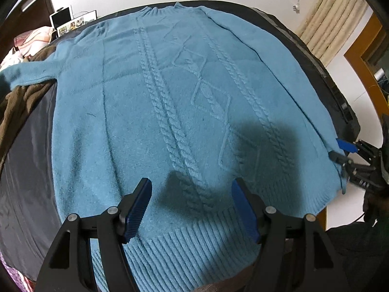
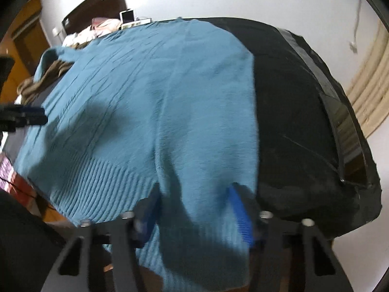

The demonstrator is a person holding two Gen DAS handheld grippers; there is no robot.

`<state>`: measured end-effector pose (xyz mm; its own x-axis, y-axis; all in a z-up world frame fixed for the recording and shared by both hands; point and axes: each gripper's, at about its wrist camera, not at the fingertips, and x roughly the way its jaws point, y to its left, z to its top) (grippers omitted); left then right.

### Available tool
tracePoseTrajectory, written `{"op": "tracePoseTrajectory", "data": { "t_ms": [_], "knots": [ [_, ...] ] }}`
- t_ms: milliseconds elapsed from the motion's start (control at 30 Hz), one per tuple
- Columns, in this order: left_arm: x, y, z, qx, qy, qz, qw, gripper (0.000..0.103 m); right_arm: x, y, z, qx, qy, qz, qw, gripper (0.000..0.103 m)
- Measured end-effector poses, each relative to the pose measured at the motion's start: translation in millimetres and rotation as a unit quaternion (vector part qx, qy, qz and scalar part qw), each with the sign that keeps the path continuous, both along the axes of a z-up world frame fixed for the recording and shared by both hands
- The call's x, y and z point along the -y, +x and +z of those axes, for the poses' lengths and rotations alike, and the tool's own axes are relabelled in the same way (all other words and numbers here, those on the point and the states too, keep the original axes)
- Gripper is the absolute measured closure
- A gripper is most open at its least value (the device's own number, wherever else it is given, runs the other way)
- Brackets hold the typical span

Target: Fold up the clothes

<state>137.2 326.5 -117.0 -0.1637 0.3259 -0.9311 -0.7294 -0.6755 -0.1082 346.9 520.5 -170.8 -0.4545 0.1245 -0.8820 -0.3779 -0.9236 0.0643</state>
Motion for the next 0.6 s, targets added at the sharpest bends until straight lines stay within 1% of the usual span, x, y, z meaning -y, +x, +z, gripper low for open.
{"op": "tracePoseTrajectory", "data": {
  "t_ms": [67,100,133,167,233,333,433,467,500,567,600],
  "knots": [
    [-3,1,-3,0.0,0.0,0.0,1.0,0.031,-9,-1,2,-0.002,-0.013,-0.009,1.0,0.062],
    [-5,0,-3,-0.001,0.002,-0.001,1.0,0.031,-12,-2,5,-0.005,-0.017,-0.014,1.0,0.07],
    [-10,1,-2,-0.002,0.003,-0.001,1.0,0.031,-15,-3,9,-0.008,-0.019,-0.019,1.0,0.08],
    [-12,1,-2,-0.003,0.005,-0.003,1.0,0.031,-18,-4,12,-0.012,-0.021,-0.025,0.999,0.084],
    [-17,0,-1,-0.005,0.006,-0.003,1.0,0.031,-26,-7,26,-0.027,-0.014,-0.038,0.999,0.096],
    [-20,1,2,-0.005,0.01,-0.004,0.9999,0.031,-38,-8,49,-0.053,0.011,-0.059,0.997,0.098],
    [-22,2,4,-0.006,0.014,-0.006,0.9999,0.031,-51,-6,68,-0.066,0.043,-0.073,0.994,0.098],
    [-23,3,5,-0.008,0.014,-0.008,0.9998,0.031,-52,-5,73,-0.074,0.046,-0.069,0.994,0.098],
    [-23,4,5,-0.008,0.014,-0.008,0.9998,0.031,-49,-4,76,-0.083,0.035,-0.056,0.994,0.097],
    [-25,3,4,-0.007,0.013,-0.007,0.9999,0.031,-39,-7,71,-0.08,0.019,-0.034,0.996,0.097],
    [-25,3,4,-0.006,0.013,-0.006,0.9999,0.031,-33,-9,67,-0.076,0.014,-0.024,0.997,0.093]
  ]
}}
